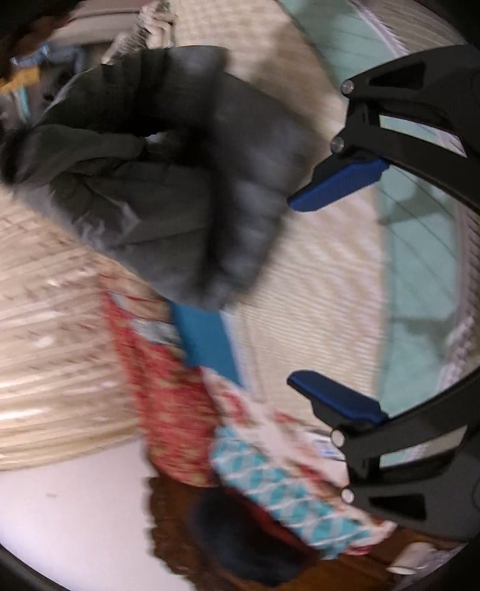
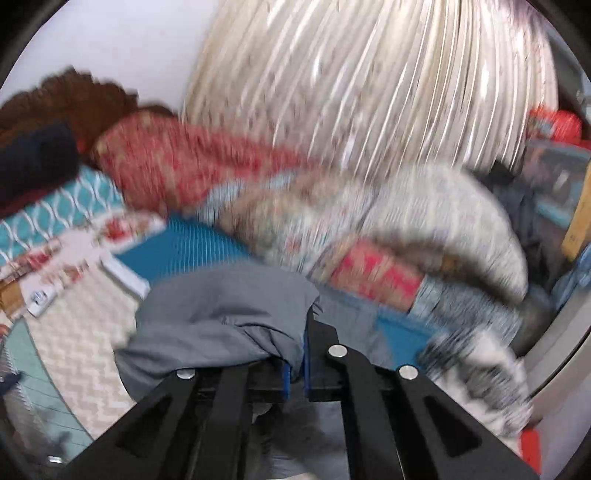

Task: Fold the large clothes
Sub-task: 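Grasp the grey jacket with the right gripper and lift it up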

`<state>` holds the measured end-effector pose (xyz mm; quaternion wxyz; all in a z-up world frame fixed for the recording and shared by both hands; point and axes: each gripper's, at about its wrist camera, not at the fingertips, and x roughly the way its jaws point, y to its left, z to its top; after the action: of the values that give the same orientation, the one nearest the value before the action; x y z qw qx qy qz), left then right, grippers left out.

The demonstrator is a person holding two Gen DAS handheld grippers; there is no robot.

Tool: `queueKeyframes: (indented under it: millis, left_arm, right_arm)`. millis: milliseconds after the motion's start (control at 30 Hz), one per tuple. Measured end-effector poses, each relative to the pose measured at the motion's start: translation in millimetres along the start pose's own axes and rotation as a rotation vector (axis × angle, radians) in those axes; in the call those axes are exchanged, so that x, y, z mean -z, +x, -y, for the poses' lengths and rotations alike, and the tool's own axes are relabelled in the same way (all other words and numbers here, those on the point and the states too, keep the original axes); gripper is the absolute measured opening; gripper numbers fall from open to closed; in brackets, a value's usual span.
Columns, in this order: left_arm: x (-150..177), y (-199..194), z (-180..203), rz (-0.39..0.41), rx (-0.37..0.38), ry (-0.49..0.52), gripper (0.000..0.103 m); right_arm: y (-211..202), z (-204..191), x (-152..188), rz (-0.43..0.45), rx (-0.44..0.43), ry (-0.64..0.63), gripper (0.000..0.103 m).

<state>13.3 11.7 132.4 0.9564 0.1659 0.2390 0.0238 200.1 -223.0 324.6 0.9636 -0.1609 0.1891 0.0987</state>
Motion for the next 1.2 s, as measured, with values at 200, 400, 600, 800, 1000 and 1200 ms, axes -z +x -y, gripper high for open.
queueKeyframes:
  millis: [200,400,600,800,1000,1200]
  left_arm:
    - [-51,-60,62,0.293,0.005,0.058,0.090]
    - [-64,-132,99,0.518,0.009,0.074,0.091]
    - [-60,-178,125,0.650,-0.007,0.087,0.095]
    - [-90,-223,120,0.751,-0.015,-0.012,0.095]
    - [-123,-257,111,0.769,0.014,-0.094,0.096]
    - [-144,-253,120,0.717,-0.051,-0.096,0.084]
  right_arm:
    - [-129,39,-76,0.130,0.069,-0.053,0.000]
    - [-209,65,-128,0.156,0.063,0.001,0.000]
    - [-271,76,-172,0.222,0.063,0.074,0.000]
    - [-303,74,-215,0.234,0.062,0.121,0.000]
    - [-305,52,-234,0.205,0.059,0.087,0.000]
    - [-310,53,-238,0.210,0.060,0.106,0.000]
